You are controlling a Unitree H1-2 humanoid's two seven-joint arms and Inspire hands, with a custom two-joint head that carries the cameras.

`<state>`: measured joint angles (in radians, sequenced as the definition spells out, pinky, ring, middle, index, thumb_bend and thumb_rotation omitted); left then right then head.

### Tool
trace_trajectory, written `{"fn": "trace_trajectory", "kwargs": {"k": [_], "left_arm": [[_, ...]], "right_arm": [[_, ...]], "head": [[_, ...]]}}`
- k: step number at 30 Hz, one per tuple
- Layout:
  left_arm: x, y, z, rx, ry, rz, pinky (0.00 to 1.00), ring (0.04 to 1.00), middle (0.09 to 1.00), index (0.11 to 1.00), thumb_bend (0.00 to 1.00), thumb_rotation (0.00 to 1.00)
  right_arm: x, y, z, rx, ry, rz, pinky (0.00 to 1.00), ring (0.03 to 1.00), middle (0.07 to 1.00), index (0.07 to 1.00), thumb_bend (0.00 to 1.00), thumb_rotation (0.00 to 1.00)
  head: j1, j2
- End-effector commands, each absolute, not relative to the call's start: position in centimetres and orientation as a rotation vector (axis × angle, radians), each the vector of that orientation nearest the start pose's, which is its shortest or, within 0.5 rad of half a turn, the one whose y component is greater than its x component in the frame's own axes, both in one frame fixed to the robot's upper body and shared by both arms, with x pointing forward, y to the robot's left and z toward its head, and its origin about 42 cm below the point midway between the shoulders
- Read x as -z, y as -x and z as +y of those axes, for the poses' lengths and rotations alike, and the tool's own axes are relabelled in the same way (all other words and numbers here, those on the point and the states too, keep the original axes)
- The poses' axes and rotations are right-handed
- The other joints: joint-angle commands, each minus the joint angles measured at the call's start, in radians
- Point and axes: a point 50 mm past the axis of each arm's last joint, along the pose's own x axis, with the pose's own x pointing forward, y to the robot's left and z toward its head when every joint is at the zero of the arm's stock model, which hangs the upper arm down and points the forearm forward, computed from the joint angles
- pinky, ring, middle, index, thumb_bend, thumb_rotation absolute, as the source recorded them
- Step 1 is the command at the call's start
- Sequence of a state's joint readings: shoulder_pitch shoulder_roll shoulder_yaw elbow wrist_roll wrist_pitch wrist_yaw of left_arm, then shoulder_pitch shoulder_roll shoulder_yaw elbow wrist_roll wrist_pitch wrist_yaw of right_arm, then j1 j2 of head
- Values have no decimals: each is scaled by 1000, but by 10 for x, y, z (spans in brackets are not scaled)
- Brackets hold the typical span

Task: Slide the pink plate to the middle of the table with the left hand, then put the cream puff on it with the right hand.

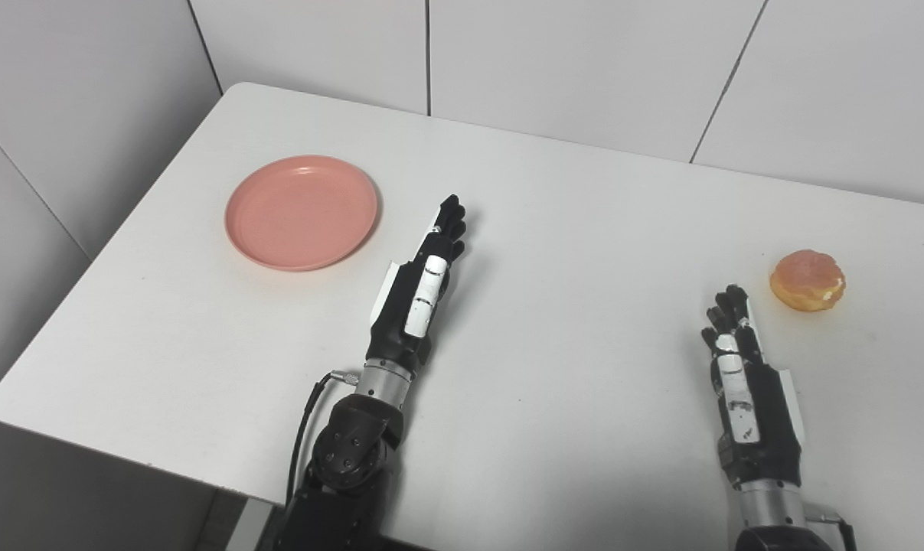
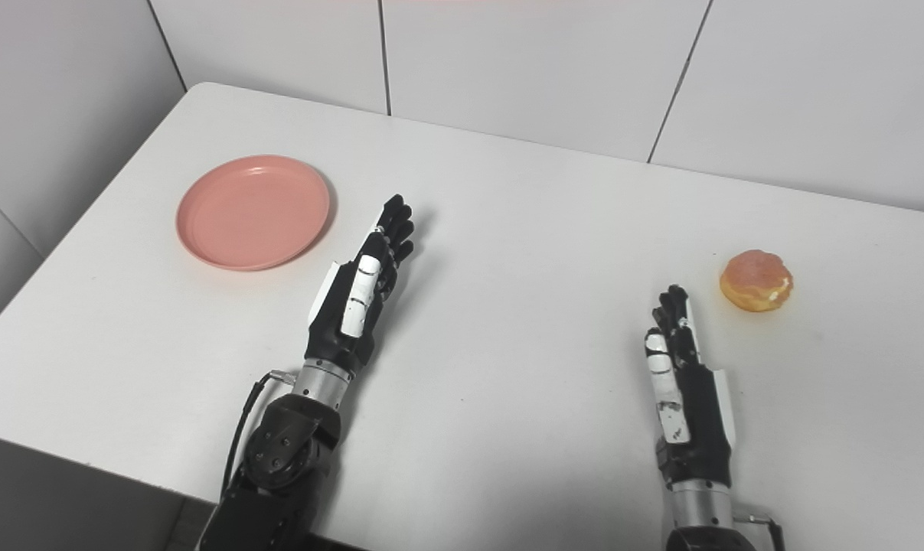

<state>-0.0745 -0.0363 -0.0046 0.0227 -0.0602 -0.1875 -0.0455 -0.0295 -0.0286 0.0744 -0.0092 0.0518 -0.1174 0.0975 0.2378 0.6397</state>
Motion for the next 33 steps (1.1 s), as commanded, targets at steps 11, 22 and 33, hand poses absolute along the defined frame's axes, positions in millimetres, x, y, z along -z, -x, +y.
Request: {"fn": "trace_trajectory", "kwargs": {"k": [11,22,33], "left_arm": [[-155,-325,244,-106,64,-315,1000,1000,1000,1000,897,1000],[-169,-355,308,-270,-27,-373,943,972,977,984,925,1000],[-181,-363,352,-439,-36,-425,925,866,860,900,933,1000]], "right_arm": [[-114,-290,-191,-188,-22,-214,1000,1000,1000,1000,580,859],[-115,-290,-189,-189,-15,-212,1000,1000,1000,1000,574,860],[-117,-288,-192,-195,11,-214,1000,1000,1000,1000,586,866]], "head": [[-19,-3],[-19,-2],[-22,6]]}}
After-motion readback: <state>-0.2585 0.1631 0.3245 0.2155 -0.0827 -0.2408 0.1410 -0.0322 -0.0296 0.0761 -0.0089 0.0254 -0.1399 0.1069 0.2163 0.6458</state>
